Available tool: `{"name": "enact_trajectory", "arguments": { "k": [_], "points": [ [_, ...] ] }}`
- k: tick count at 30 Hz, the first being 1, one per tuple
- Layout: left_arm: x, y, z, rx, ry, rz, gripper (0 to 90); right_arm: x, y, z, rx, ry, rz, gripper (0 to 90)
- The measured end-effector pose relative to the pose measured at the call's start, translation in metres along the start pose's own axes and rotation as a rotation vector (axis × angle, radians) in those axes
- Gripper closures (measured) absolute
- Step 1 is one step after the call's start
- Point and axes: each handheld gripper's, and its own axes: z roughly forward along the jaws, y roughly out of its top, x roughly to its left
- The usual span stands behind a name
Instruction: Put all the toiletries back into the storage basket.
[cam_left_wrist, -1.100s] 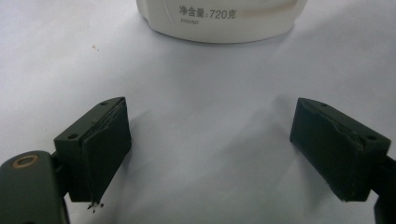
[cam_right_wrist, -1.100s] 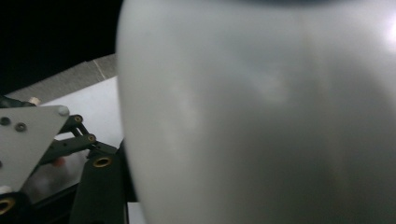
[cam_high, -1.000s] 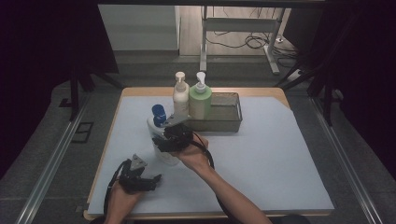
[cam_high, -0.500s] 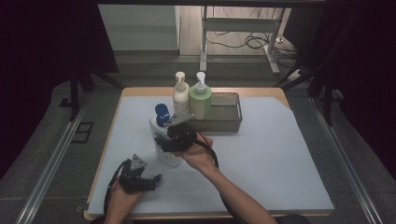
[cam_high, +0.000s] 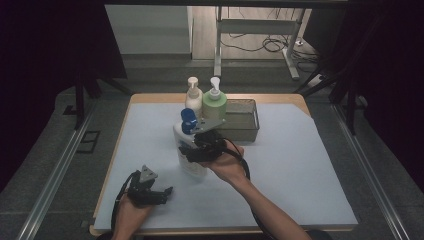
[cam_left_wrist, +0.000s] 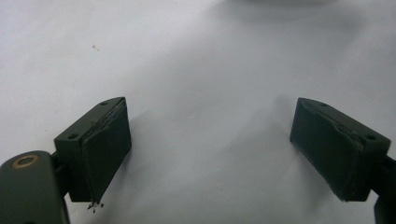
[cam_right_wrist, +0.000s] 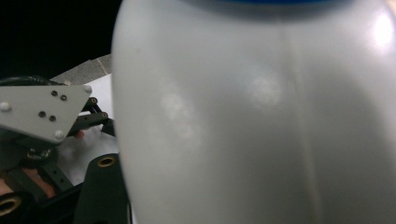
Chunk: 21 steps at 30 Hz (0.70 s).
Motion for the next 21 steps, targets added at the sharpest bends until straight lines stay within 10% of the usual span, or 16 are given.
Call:
{"name": "enact_trajectory", "arguments": {
  "k": [21],
  "points": [
    [0.0, 0.0, 0.0, 0.002, -0.002, 0.004, 12.2, -0.031, -0.01, -0.047, 0.008, -0.079, 0.018, 40.1]
  ]
}}
